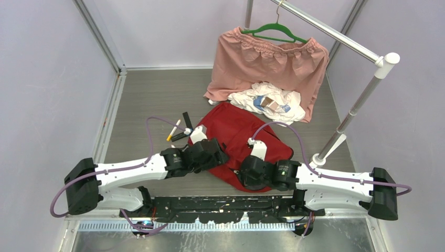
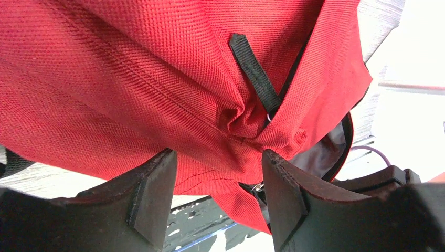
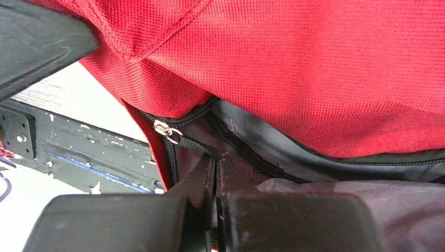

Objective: Pack the student bag
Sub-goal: Zip the student bag at the center of the board.

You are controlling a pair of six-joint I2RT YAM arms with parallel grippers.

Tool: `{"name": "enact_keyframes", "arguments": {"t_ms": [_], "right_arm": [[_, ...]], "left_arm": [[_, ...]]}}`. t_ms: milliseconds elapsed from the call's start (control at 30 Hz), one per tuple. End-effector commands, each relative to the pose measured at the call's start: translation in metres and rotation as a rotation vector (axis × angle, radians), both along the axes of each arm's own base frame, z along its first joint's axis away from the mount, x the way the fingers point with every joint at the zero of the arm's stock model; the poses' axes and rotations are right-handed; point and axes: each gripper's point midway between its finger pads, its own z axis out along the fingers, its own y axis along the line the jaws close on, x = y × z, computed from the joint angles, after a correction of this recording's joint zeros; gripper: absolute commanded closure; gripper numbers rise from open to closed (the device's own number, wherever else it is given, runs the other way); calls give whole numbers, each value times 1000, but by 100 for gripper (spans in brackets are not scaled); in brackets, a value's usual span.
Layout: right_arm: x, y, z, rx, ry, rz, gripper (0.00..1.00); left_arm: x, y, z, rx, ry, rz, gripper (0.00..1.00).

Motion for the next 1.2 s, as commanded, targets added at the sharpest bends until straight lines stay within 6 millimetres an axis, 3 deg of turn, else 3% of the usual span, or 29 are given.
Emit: {"name": "enact_keyframes", "arguments": {"t_ms": [0,133,300,400,467,500,633,900,1033,1167], "right_arm": [[6,11,19,56,-36,2,99],[6,10,20,55,-38,2,99],[7,7,21,56,-46,-8,99],[7,6,21,52,-47,-9,99],[7,6,21,48,-47,-11,99],[8,6,21,47,-49,-9,99],[7,5,21,40,-49,-6,99],[8,8,21,39,-50,-1,99],[9,15,19,28,-38,6,99],[10,18,19,25,-39,8,99]], "left_arm": [[10,-20,11,-98,-25,35,40],[11,-27,7,-100,-21,24,43],[9,-30,2,-99,-10,14,56],[9,-27,1,-93,-16,10,75],[9,-25,3,-75,-30,0,97],[9,-22,5,-58,-36,1,100],[17,0,25,32,-111,14,100],[28,69,90,142,-315,99,100],[25,86,97,148,-342,112,100],[18,87,92,135,-330,74,100]]}}
